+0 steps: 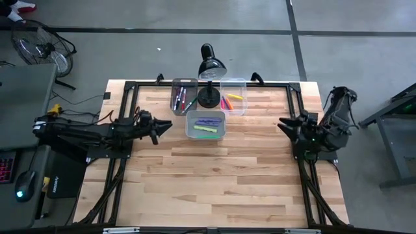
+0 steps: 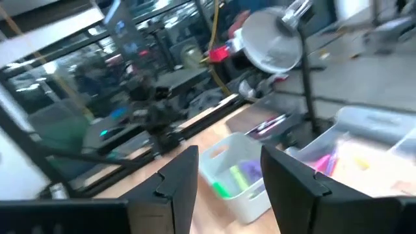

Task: Pick & Place Markers
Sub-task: Return to Home Position

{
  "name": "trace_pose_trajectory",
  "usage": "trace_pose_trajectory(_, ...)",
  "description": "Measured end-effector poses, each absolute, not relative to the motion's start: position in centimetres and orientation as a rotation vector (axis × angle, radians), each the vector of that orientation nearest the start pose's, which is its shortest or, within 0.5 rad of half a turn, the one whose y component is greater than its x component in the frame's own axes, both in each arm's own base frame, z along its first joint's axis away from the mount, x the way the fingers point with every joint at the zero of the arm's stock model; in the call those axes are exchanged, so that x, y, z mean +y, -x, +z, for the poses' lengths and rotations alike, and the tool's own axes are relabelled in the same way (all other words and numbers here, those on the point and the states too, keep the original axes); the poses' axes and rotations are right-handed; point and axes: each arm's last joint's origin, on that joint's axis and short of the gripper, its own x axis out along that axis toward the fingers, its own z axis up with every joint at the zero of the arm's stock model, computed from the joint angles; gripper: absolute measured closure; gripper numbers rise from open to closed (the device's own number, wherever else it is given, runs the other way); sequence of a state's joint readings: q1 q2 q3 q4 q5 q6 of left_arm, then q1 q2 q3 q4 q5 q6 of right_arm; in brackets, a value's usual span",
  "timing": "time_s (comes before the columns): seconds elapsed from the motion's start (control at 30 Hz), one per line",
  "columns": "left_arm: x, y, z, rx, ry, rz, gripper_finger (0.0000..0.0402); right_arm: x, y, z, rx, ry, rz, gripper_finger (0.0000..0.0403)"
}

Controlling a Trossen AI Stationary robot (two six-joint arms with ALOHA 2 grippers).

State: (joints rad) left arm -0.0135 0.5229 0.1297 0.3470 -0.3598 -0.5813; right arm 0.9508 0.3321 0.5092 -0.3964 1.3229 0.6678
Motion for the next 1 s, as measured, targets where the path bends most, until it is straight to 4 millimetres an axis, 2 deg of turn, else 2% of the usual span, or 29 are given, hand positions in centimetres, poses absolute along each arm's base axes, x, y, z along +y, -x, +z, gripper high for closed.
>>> trace_pose_trajectory(0.17, 0.8, -12.1, 18.0, -0.138, 0.6, 0.315, 0.0305, 4.4, -6.1, 27.4, -0.065, -0.402, -0.45, 0.0247)
trace_pose_trajectory(0.27, 0.8, -11.4, 18.0, -0.188, 0.61, 0.299, 0.0305, 4.4, -5.8, 27.2, -0.081, -0.385, -0.468, 0.0247)
trace_pose_trajectory(0.53, 0.9, -10.6, 17.9, -0.188, 0.59, 0.327, 0.0305, 4.6, -5.8, 26.4, -0.103, -0.452, -0.468, 0.0247)
trace_pose_trajectory(0.6, 0.9, -10.5, 17.6, -0.167, 0.587, 0.342, 0.0305, 5.0, -6.0, 25.9, -0.124, -0.489, -0.484, 0.0247)
trace_pose_trajectory(0.7, 1.0, -10.5, 17.3, -0.144, 0.58, 0.357, 0.0305, 5.8, -6.6, 23.9, -0.128, -0.535, -0.479, 0.0247)
trace_pose_trajectory(0.87, 1.0, -10.5, 17.0, -0.105, 0.543, 0.373, 0.0305, 6.6, -8.0, 20.8, -0.106, -0.612, -0.387, 0.0247)
trace_pose_trajectory(1.0, 1.0, -10.5, 16.7, -0.074, 0.532, 0.384, 0.0305, 6.0, -9.2, 20.4, -0.191, -0.608, -0.175, 0.0247)
